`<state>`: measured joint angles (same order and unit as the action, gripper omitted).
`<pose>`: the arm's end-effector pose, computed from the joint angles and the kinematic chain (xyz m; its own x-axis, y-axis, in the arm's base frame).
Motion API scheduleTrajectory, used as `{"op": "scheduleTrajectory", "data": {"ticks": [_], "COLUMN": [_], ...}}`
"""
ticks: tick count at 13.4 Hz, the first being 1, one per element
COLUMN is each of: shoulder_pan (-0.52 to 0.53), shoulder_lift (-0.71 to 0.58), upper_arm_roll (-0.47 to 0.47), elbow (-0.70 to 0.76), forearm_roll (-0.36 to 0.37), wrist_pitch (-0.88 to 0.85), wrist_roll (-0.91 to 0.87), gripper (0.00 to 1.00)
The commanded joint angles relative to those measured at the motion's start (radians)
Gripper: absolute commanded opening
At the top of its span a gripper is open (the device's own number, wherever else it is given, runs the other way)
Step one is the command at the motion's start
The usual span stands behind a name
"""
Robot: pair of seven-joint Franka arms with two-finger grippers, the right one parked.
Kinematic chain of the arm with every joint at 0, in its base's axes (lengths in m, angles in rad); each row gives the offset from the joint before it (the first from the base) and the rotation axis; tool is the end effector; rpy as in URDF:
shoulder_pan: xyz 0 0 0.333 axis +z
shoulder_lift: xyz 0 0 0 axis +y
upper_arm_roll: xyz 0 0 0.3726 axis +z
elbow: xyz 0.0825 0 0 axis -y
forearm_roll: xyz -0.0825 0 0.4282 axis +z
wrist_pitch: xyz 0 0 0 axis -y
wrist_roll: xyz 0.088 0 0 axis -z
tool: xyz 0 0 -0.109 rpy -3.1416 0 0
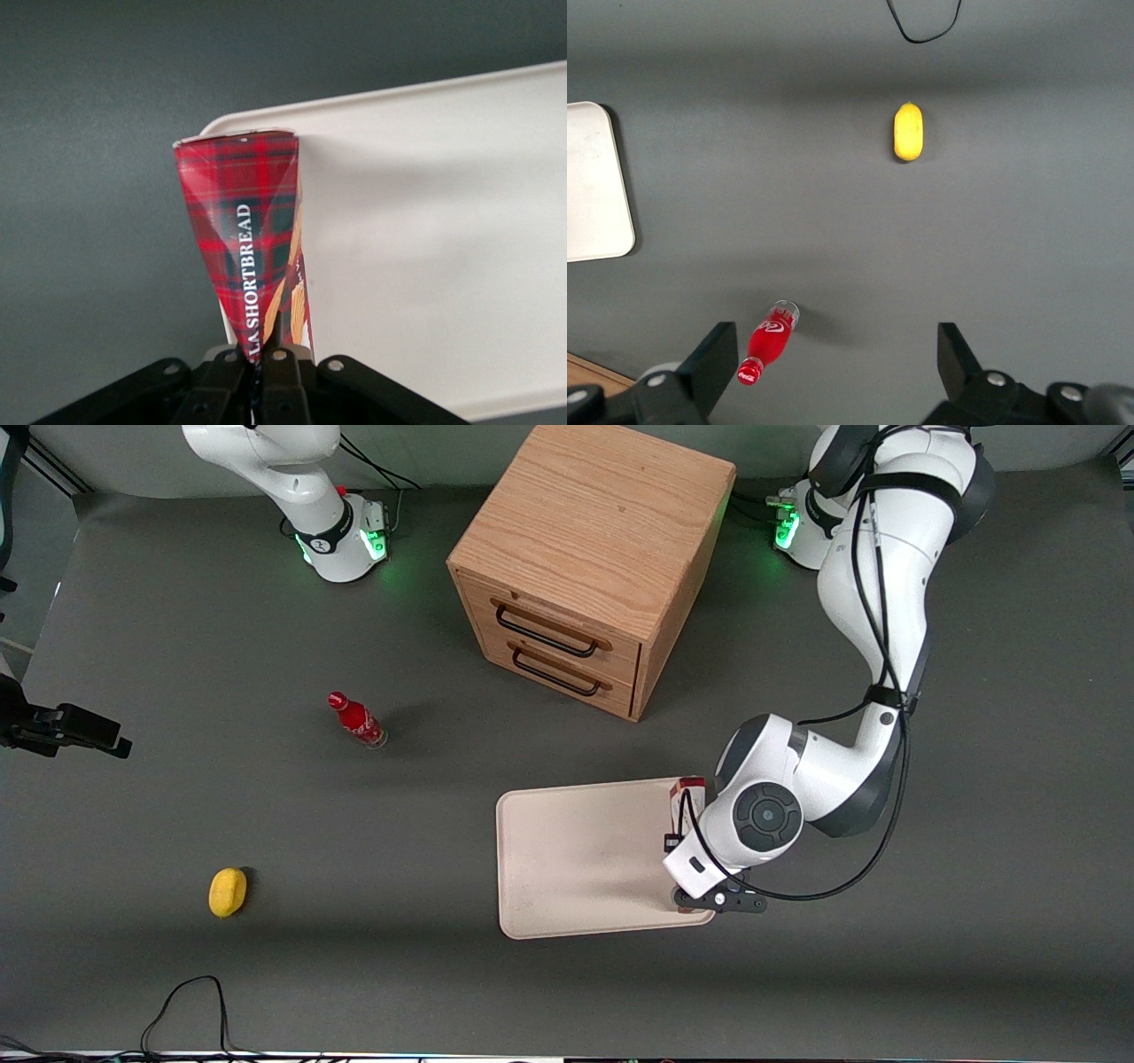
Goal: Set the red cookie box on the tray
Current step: 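Lower the box onto the tray edge and open the left gripper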
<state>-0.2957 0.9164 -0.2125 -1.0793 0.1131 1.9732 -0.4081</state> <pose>0.7797 -0.3536 0.2912 0.9974 -0.0647 -0.0312 -0.0628 -0.9964 0.0567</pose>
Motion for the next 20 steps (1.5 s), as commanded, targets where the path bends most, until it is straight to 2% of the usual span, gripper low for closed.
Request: {"op": "scheduleTrajectory", "data": {"ticks": [1,4,5,6,7,10,12,17,20], "shoulder_pan": [-0.016,-0.016,-0.014,-0.016,-0.017,-0.017,-0.016,-0.007,0.073], "shoulder_lift": [-0.014,-0.013,-0.013,-0.013,-0.014,-0.031,-0.074,-0.304,-0.428], "upper_arm_roll": [0.016,0.018,0.021,0.021,0.021,0.021,0.018,0.015,0.015], "elbow": [-0.047,-0.047,-0.048,-0.048,-0.048,-0.048,-0.041,-0.047,-0.071], "forearm_roll": [0.014,0.017,0.026,0.064,0.083,0.086,0.085,0.073,0.047], "wrist_pitch": [0.059,0.059,0.059,0.059,0.056,0.023,-0.064,-0.317,-0.480], "wrist_roll": [-0.049,-0.047,-0.044,-0.049,-0.054,-0.081,-0.081,-0.070,-0.020], "gripper": [0.00,0.00,0.41,0.78,1.00,1.00,1.00,1.00,1.00]}}
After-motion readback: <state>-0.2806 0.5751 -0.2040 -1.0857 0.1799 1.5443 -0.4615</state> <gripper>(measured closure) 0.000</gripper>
